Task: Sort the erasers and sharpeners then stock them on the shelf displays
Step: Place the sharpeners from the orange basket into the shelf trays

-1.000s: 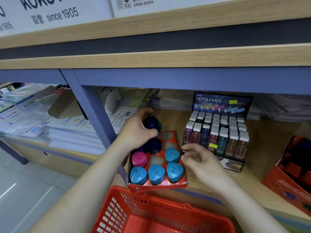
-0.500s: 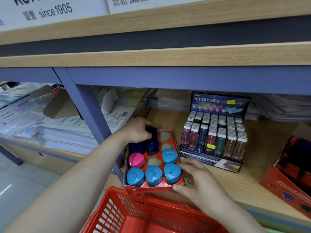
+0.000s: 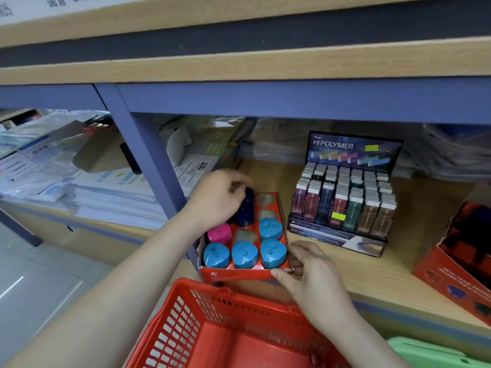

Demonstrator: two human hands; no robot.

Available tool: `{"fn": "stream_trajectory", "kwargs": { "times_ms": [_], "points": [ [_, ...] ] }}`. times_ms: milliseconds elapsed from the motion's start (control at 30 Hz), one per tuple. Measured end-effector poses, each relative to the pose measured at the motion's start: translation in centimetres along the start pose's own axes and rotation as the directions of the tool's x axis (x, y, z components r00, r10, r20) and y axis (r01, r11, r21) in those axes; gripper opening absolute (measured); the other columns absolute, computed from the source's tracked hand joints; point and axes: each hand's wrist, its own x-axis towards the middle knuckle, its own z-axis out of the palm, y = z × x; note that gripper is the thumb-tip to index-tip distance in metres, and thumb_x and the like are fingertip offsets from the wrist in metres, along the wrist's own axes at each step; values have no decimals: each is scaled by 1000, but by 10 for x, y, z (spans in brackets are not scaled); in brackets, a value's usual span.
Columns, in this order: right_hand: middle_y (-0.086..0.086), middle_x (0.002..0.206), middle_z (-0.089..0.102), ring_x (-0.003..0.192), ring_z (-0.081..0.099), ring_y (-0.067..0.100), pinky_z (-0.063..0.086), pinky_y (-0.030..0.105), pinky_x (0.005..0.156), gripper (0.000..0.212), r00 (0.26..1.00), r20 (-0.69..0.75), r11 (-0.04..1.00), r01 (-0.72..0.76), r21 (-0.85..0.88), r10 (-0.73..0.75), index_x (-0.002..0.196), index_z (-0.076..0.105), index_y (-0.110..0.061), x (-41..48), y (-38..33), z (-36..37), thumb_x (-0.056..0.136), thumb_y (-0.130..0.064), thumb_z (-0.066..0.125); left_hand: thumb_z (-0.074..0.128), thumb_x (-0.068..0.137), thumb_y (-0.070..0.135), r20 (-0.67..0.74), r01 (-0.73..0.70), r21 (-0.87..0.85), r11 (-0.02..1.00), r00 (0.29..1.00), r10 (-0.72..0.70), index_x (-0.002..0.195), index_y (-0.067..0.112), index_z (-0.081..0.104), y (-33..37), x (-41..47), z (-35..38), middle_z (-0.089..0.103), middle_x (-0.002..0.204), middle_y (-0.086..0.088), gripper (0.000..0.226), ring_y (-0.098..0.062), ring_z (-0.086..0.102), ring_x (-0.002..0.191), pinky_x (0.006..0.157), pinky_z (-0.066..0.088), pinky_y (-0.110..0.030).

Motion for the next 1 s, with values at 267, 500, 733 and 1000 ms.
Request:
{"fn": "stream_trajectory", "kwargs": {
  "times_ms": [267, 500, 733, 1000],
  "points": [
    [-12, 87, 55, 77, 54, 3, 44, 23, 72, 26, 989, -34, 989, 142, -37, -143, 105, 56, -26, -59, -3, 0, 83, -15, 65, 55, 76, 11, 372, 205, -335, 919, 925, -70, 80, 32, 73, -24, -172, 2, 72, 77, 11, 28, -3, 66, 74, 71, 51, -22],
    [5, 122, 62, 115, 58, 26, 46, 30, 91, 43, 688, 656, 915, -30, -403, 311, 127, 51, -24, -110, 65, 103, 86, -31, 58, 53, 87, 22, 758, 48, 328, 943, 583, -293, 106, 19, 66, -141, -244, 147, 70, 106, -5, 23, -25, 63, 105, 85, 47, -30],
    [17, 144, 43, 130, 47, 31, 42, 31, 101, 75, 298, 719, 774, -145, -616, 628, 150, 21, -22, -171, 125, 190, 88, -43, 57, 67, 81, 52, 944, -174, 297, 939, 204, -260, 143, 17, 30, -180, -286, 238, 45, 136, -17, 80, -36, 49, 121, 97, 45, -39],
    [7, 146, 22, 132, 26, 41, 36, 45, 106, 81, 415, 523, 658, -323, -680, 744, 146, 22, -44, -212, 141, 228, 81, -52, 68, 60, 73, 61, 959, -154, 251, 956, 171, -224, 123, 29, 51, -156, -316, 279, 33, 127, -12, 60, -37, 32, 125, 98, 41, -41]
  ]
}}
